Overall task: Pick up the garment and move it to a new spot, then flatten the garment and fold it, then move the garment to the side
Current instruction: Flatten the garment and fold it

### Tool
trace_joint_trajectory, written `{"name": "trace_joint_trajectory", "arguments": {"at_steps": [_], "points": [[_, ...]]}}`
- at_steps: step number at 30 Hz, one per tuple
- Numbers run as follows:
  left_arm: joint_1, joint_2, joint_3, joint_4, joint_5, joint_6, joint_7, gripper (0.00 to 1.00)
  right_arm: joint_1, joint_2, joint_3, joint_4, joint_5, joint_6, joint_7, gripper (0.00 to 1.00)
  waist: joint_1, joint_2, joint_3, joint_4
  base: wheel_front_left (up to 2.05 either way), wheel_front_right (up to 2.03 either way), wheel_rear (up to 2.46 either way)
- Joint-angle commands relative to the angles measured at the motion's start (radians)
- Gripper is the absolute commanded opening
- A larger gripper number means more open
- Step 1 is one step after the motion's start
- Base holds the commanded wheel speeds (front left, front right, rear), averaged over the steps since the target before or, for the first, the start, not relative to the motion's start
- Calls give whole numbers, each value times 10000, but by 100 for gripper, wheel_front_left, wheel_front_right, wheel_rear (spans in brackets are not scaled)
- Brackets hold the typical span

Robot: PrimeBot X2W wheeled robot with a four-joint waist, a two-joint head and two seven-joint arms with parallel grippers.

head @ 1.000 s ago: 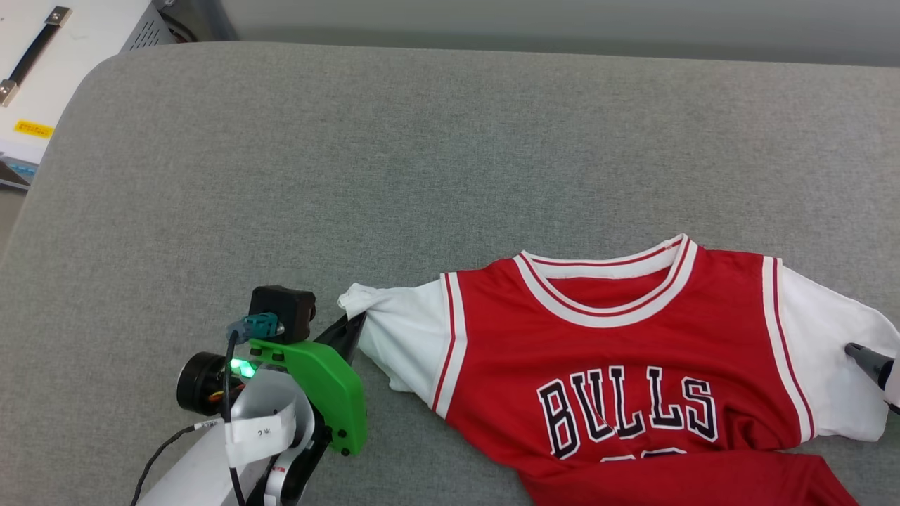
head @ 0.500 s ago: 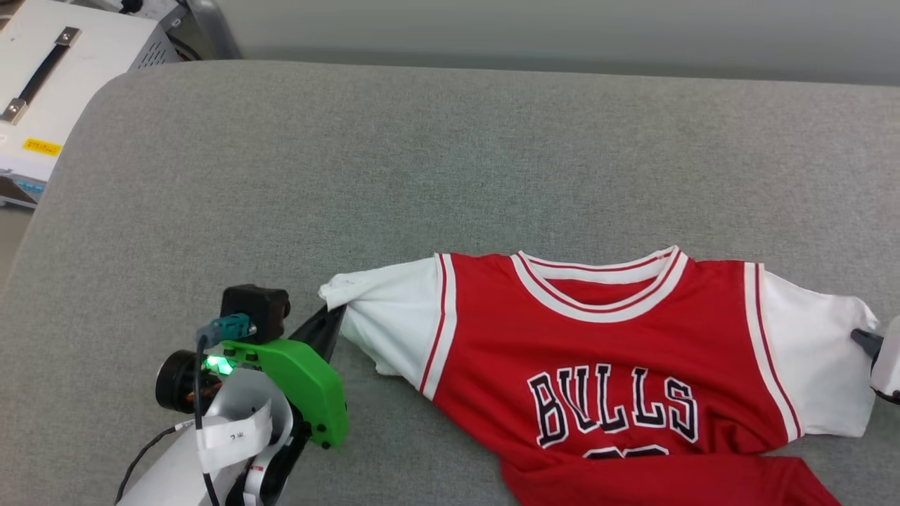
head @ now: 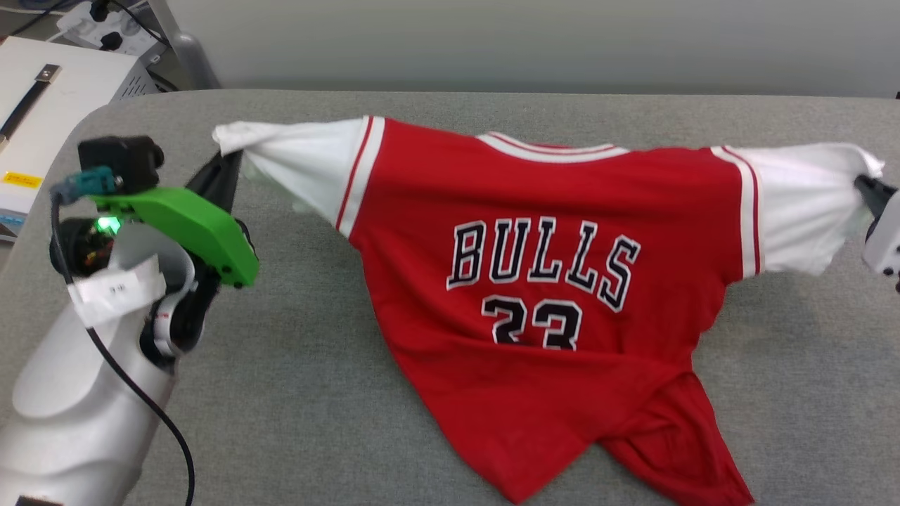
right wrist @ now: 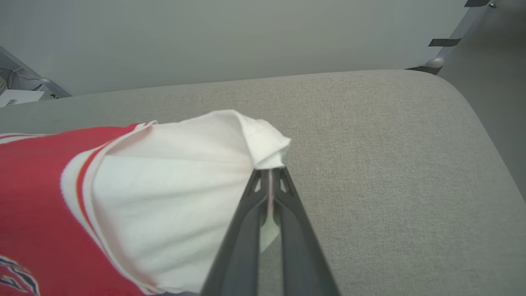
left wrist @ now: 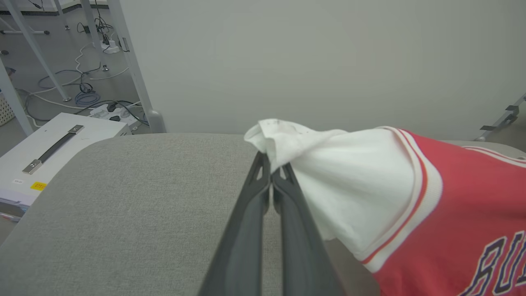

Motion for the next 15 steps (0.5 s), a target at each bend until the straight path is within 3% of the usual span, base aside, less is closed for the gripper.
{"name": "trace_joint_trajectory", "arguments": {"at_steps": [1,7,15], "points": [[-653,-19,116,468,23,-157,-143,0,-550,4,-22,102,-175,-7,-221,0,1,0,265,-87,0,0,0],[-3301,-223,370,2636,238,-734,-811,0,-3059,76,-15,811,-645,-7,-1077,0,1,0,1108,-329,0,0,0],[-6792,-337,784,4653,507,-1021,-1820,0,-6670,-161,343,1768,-1095,-7,-2332,0,1,0,2400,-759,0,0,0]]}}
